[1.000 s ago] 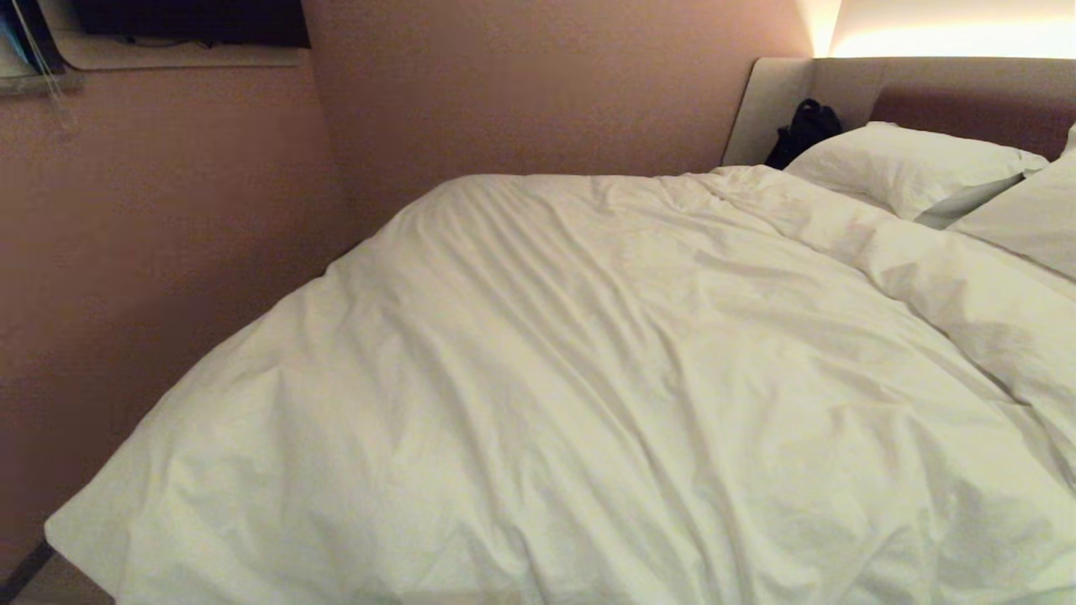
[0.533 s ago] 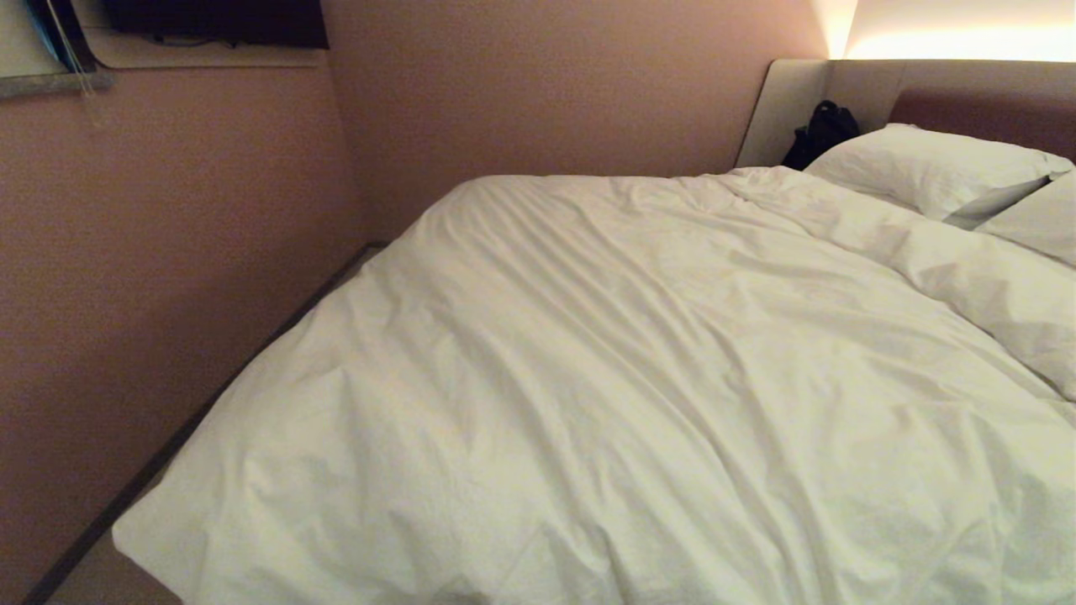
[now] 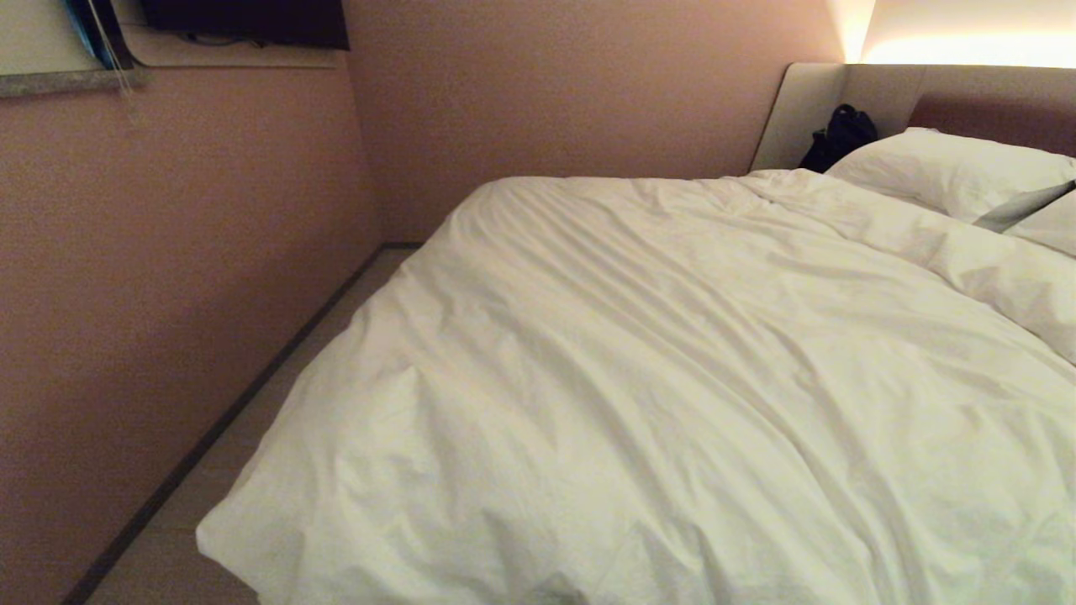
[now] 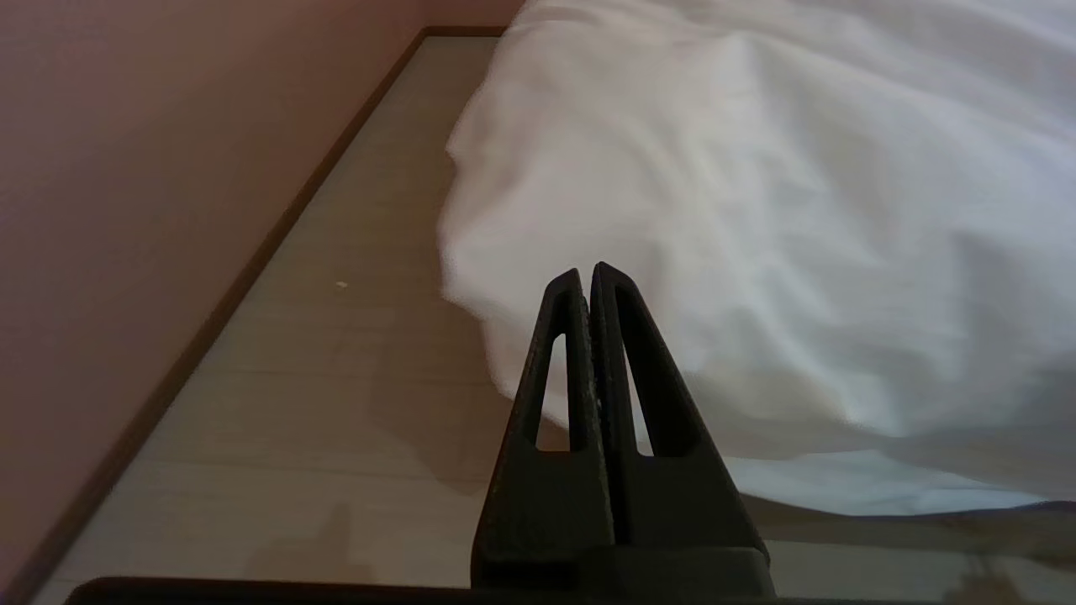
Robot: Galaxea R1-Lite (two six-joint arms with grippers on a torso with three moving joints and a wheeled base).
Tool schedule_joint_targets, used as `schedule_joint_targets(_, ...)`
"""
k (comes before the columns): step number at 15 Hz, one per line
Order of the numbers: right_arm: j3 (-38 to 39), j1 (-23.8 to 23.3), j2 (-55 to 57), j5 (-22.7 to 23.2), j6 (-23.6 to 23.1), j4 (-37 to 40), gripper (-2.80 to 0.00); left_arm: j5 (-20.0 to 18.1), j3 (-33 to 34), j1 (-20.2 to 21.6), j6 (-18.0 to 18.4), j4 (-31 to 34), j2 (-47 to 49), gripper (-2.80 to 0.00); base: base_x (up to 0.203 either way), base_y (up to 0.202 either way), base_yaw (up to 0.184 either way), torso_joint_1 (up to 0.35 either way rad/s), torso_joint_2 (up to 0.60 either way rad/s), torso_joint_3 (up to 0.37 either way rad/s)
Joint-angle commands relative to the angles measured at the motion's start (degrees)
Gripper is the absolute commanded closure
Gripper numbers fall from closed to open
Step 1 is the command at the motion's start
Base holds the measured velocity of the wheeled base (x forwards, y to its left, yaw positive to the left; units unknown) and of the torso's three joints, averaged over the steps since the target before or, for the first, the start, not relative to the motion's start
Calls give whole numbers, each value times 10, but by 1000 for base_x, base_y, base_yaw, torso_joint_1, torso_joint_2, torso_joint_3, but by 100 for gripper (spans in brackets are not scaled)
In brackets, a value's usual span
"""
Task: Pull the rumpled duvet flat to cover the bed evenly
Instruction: Flatten the corners of the folded blanket
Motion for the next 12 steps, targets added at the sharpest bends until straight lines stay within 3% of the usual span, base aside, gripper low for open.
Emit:
schedule_joint_targets(1,0,0,0,0,0,0,0,0,0,0,1,0,0,0,0,194,4,-2,7,3)
schedule_joint_targets(5,0,0,0,0,0,0,0,2,0,0,-2,0,0,0,0,137,2,4,3,1)
schedule_joint_targets(12,0,0,0,0,0,0,0,-1,0,0,3,1,0,0,0,0,0,0,0,0)
